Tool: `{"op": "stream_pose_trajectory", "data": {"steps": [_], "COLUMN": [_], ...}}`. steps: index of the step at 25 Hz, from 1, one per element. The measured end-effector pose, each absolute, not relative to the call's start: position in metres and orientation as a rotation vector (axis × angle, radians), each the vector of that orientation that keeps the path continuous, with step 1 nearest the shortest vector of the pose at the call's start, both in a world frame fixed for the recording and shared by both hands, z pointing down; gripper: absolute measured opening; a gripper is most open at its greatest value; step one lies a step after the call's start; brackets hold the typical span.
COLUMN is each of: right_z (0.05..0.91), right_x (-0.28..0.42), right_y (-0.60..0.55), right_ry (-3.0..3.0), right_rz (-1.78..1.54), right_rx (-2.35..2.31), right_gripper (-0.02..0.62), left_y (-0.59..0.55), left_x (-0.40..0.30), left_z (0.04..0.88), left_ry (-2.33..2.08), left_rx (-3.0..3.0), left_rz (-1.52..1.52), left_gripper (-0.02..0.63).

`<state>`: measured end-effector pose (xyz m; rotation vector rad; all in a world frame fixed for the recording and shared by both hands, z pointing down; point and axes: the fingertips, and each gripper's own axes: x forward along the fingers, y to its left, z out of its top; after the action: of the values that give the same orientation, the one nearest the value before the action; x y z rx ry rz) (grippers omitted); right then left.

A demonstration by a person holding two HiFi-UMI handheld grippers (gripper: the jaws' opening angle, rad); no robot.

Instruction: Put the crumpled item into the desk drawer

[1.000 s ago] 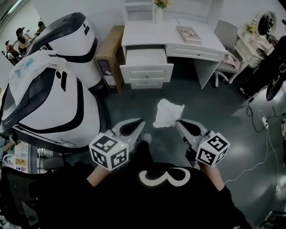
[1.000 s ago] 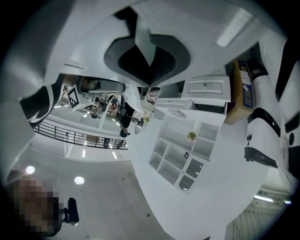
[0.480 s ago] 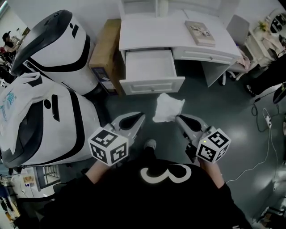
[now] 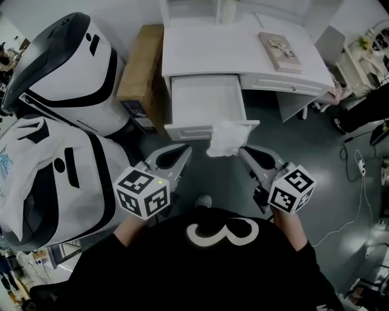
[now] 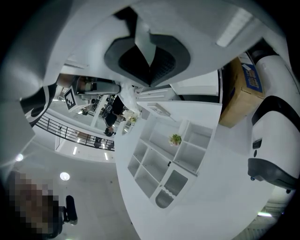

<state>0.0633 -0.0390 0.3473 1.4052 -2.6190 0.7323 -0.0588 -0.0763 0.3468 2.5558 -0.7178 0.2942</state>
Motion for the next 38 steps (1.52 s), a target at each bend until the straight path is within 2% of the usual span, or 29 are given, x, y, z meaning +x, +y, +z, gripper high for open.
{"op": "stream_pose_trajectory", "data": {"steps": [20,38], "right_z": [0.357,0.443], "right_x": [0.069,0.098], "right_y": [-0.115,-0.278], "right_ry": [-2.615,-2.485], "right_rz": [0.710,0.869], "right_rx": [1.332,1.185], "right_gripper": [0.005,0.005], "left_y": [-0.150,-0.294], "left_x": [-0.054,-0.023], "left_z": [0.360,0.421], "left_ry": [-0.786,-0.804], "left_rx": [2.526,2.377], "left_rz": [0.302,0.402], "left_gripper": [0.009,0.009]}}
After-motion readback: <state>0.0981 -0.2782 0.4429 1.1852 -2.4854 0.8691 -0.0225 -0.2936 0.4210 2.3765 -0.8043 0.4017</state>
